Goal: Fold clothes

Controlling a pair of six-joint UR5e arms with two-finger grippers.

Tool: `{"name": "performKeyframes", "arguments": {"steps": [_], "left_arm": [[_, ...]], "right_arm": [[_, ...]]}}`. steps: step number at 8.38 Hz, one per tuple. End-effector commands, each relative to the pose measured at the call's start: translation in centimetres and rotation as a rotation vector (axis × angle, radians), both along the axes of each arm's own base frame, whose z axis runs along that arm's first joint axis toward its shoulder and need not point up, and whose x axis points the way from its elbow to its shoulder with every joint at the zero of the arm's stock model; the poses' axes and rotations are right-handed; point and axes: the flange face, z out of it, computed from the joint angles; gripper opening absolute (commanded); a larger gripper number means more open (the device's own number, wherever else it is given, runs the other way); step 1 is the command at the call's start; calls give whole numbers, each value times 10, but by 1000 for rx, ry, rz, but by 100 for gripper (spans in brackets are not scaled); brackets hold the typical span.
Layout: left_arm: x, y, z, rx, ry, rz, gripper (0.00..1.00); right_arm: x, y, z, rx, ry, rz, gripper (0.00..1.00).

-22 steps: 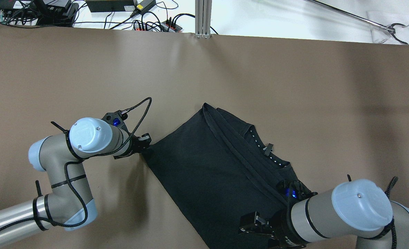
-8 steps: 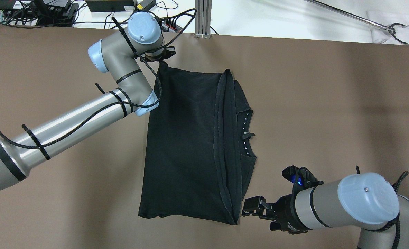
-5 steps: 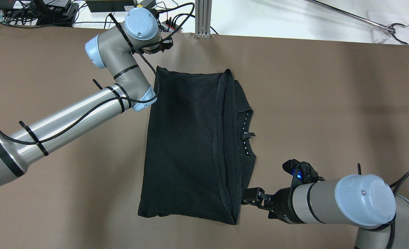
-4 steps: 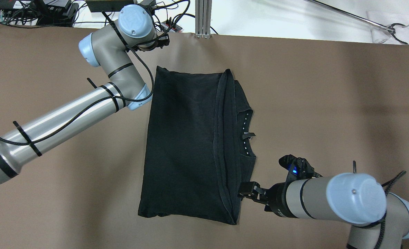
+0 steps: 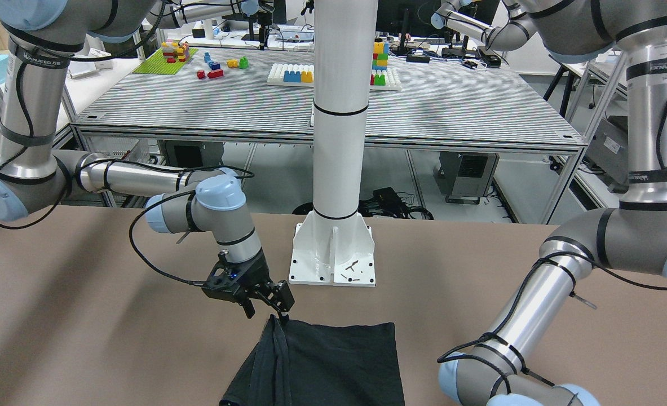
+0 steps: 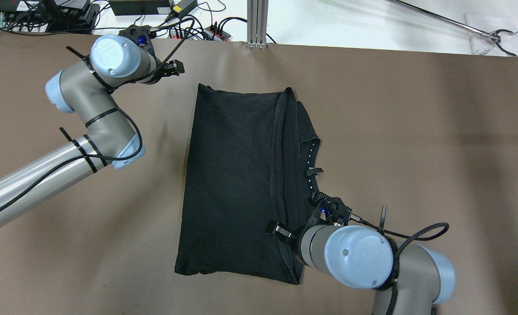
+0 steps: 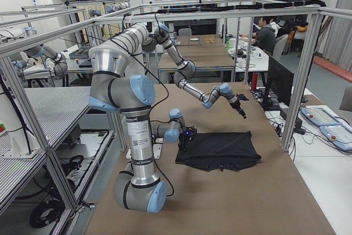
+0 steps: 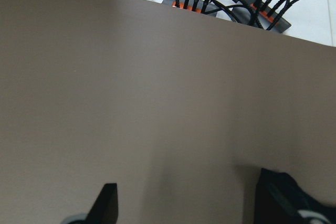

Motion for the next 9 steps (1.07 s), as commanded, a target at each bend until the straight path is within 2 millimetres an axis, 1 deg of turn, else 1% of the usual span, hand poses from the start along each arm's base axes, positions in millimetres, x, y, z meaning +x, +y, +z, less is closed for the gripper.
{"name": "performKeyframes", "arguments": {"steps": [1,2,3,4,5,6,7,8,9], "left_arm": [[-9,24,15,7,9,7,94],[-7,25,14,2,16,1,94],[-6,25,13,2,19,0,94],[-5,26,13,2,19,1,94],[-4,27,12,3,21,2,94],[1,30,14,1,19,6,94],[0,30,15,-3,21,4,94],[4,32,14,-3,23,7,94],[3,31,13,1,20,1,94]], "right_arm": [[-49,45,15,-152,3,184,85],[-50,50,28,-183,8,241,79],[-53,62,41,-182,25,236,77],[-55,64,42,-176,31,233,76],[-56,58,43,-164,42,233,73],[-53,52,32,-119,36,203,67],[-39,23,18,17,66,125,57],[-38,15,5,243,128,-166,58],[-39,17,5,400,172,-347,62]]}}
